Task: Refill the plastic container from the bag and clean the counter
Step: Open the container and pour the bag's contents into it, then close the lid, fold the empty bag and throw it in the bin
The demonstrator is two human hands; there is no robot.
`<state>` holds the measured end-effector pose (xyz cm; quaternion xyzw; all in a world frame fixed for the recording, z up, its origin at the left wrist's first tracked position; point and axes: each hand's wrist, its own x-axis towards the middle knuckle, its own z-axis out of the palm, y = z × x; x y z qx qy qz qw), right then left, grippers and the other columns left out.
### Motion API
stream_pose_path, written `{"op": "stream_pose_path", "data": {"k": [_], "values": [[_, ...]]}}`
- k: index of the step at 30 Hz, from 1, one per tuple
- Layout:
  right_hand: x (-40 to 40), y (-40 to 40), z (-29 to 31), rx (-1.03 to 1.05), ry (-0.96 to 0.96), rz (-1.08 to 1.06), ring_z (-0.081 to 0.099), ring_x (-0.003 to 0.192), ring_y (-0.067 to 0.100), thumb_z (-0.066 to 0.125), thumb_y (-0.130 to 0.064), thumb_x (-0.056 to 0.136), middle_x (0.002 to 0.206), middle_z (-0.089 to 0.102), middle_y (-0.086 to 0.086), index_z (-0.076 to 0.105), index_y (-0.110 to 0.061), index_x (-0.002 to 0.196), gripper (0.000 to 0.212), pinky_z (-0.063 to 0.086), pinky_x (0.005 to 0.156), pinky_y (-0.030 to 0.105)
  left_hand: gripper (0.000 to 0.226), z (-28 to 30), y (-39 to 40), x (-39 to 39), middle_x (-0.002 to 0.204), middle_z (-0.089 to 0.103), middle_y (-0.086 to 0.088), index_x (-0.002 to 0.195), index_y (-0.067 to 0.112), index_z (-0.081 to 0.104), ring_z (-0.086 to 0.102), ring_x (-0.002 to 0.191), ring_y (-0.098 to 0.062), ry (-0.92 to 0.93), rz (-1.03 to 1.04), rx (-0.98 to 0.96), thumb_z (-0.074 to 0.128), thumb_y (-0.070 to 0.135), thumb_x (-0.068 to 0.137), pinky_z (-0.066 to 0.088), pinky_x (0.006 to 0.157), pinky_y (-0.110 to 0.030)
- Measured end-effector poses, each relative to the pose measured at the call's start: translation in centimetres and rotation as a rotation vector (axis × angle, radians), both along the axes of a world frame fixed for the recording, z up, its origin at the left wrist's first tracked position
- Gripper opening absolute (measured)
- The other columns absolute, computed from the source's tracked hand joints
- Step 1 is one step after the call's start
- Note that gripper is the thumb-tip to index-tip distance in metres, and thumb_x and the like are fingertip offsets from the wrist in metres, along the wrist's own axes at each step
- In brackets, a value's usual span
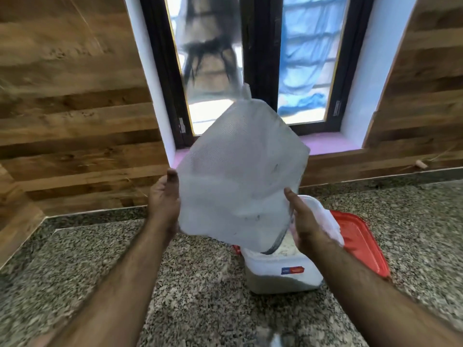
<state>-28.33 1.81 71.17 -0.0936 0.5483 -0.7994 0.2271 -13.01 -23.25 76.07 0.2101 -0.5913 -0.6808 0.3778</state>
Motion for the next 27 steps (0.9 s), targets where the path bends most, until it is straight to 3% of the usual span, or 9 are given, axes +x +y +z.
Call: {"op": "stream_pose_path", "data": {"k": [1,4,10,12,14,20,23,25,27], "values": [[0.7,-0.5,0.4,-0.087,-0.081,0.077,0.067,0.13,0.032,0.06,-0.048,0.1,0.134,0.075,0.01,0.067,-0.016,0.136,0.048,0.054,0.101,0.046,0.076,-0.3,-0.1,0.4,0.112,0.083,-0.011,0.125,0.01,0.072,0.08,0.101,-0.033,0.025,-0.033,0.095,0.061,0.072,0.084,0.068,0.079,-0.057],[2.3,-1.5,0.9,-0.222,-0.202,0.218,0.066,0.128,0.039,0.056,-0.049,0.101,0.142,0.069,0.017,0.062,-0.015,0.146,0.056,0.052,0.1,0.053,0.075,-1.5,-0.7,1.9,0.13,0.078,-0.016,0.136,0.014,0.071,0.074,0.12,-0.043,0.076,-0.112,0.236,0.053,0.072,0.092,0.061,0.094,-0.067],[4.5,-5.5,1.4,-0.135,-0.022,0.23,0.064,0.131,0.043,0.071,-0.029,0.093,0.144,0.066,0.022,0.055,-0.01,0.152,0.064,0.052,0.11,0.058,0.089,-5.5,-3.9,6.6,0.146,0.068,-0.019,0.15,0.02,0.063,0.067,0.132,-0.044,0.046,-0.201,0.43,0.039,0.085,0.094,0.054,0.103,-0.073],[5.9,-7.6,1.3,0.0,0.052,0.259,0.066,0.13,0.043,0.076,-0.028,0.09,0.138,0.07,0.021,0.061,-0.006,0.145,0.062,0.047,0.116,0.057,0.087,-7.2,-5.0,8.5,0.145,0.07,-0.016,0.151,0.024,0.063,0.069,0.131,-0.041,0.025,-0.173,0.479,0.03,0.085,0.097,0.056,0.103,-0.068],[7.2,-10.2,0.9,0.087,0.083,0.257,0.074,0.116,0.035,0.074,-0.024,0.094,0.124,0.078,0.016,0.07,-0.005,0.132,0.043,0.055,0.106,0.049,0.08,-9.3,-5.7,10.8,0.143,0.072,-0.012,0.148,0.028,0.066,0.071,0.129,-0.038,-0.009,-0.118,0.49,0.032,0.083,0.099,0.056,0.105,-0.065],[9.0,-17.2,-4.2,0.307,-0.063,0.257,0.076,0.099,0.036,0.066,-0.006,0.101,0.121,0.077,0.022,0.071,0.0,0.126,0.026,0.06,0.095,0.05,0.063,-18.6,-7.2,18.0,0.118,0.082,-0.01,0.124,0.014,0.076,0.08,0.106,-0.035,-0.309,0.221,0.438,0.066,0.069,0.093,0.064,0.092,-0.06],[9.6,-18.6,-8.1,0.425,-0.134,0.288,0.077,0.079,0.026,0.062,-0.001,0.102,0.108,0.079,0.02,0.072,0.001,0.122,0.022,0.064,0.07,0.038,0.045,-22.3,-7.3,20.8,0.104,0.084,-0.01,0.11,0.01,0.075,0.08,0.091,-0.031,-0.514,0.238,0.298,0.07,0.054,0.099,0.067,0.077,-0.05],[10.0,-19.0,-10.5,0.523,-0.155,0.294,0.077,0.084,0.031,0.065,-0.004,0.101,0.105,0.079,0.021,0.073,0.002,0.12,0.022,0.066,0.075,0.045,0.044,-24.5,-7.3,22.1,0.1,0.082,-0.011,0.108,0.011,0.071,0.08,0.087,-0.031,-0.664,0.204,0.247,0.072,0.054,0.098,0.066,0.066,-0.046],[10.4,-19.0,-12.7,0.587,-0.161,0.302,0.077,0.077,0.029,0.07,-0.011,0.099,0.099,0.08,0.02,0.075,0.001,0.114,0.02,0.066,0.072,0.042,0.041,-26.9,-7.6,22.9,0.099,0.082,-0.012,0.108,0.011,0.07,0.08,0.085,-0.032,-0.769,0.147,0.244,0.076,0.05,0.097,0.068,0.07,-0.051]]}}
